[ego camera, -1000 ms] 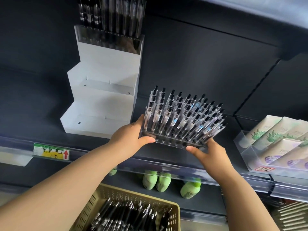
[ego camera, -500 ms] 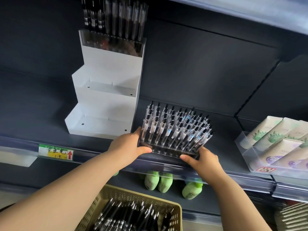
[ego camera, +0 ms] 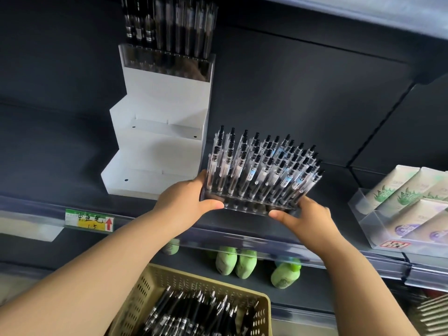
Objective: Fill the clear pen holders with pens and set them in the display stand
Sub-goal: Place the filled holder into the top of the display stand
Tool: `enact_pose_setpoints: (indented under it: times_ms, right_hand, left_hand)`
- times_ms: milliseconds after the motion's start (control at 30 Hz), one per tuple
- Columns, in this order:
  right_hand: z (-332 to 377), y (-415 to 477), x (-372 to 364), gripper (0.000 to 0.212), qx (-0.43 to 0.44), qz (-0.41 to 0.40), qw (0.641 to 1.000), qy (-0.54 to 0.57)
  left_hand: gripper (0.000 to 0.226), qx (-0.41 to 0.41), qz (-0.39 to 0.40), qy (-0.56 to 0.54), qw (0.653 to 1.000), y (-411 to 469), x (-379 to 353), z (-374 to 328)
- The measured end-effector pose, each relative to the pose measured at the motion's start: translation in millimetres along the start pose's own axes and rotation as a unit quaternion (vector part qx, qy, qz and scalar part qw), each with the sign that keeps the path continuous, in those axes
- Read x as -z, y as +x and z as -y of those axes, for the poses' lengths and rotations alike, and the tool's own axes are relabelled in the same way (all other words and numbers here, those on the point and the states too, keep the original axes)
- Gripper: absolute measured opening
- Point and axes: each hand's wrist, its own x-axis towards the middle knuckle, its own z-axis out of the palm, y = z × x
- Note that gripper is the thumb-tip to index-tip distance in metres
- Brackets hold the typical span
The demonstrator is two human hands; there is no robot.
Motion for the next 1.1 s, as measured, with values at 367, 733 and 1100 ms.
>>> enact_pose_setpoints:
  times_ms: [367, 733, 1100]
  right_hand:
    - [82.9, 16.8, 24.1, 0.055, 0.076, 0.024, 0.997, -0.013]
    - [163.2, 49.2, 31.7, 0.041, 0.135, 0.018, 0.990, -0.035]
    - [206.2, 86.6, 26.9, 0.070, 0.118, 0.019, 0.990, -0.070]
  left_hand:
    - [0.053, 0.028, -0.029, 0.023, 0.999, -13.6, 90.9, 29.1]
    - [0.039, 0.057, -0.036, 0.055, 0.996, -7.5, 167.9, 64.7]
    - [0.069, 0.071, -0.027, 0.027, 0.997, 34.6, 205.0, 95.1]
